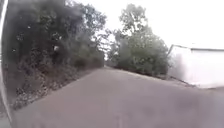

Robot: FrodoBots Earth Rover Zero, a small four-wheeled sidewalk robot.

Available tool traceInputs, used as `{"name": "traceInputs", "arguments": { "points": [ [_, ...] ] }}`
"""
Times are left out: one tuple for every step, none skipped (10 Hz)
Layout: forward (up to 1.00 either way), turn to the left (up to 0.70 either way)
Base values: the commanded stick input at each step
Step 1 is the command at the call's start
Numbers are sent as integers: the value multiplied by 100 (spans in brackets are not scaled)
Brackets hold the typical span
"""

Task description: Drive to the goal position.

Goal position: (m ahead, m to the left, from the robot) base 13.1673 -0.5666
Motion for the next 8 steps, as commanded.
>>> {"name": "traceInputs", "arguments": {
  "points": [
    [70, 0],
    [70, 0],
    [70, 0],
    [70, 0],
    [70, 0],
    [70, 0],
    [70, 0],
    [70, 0]
  ]
}}
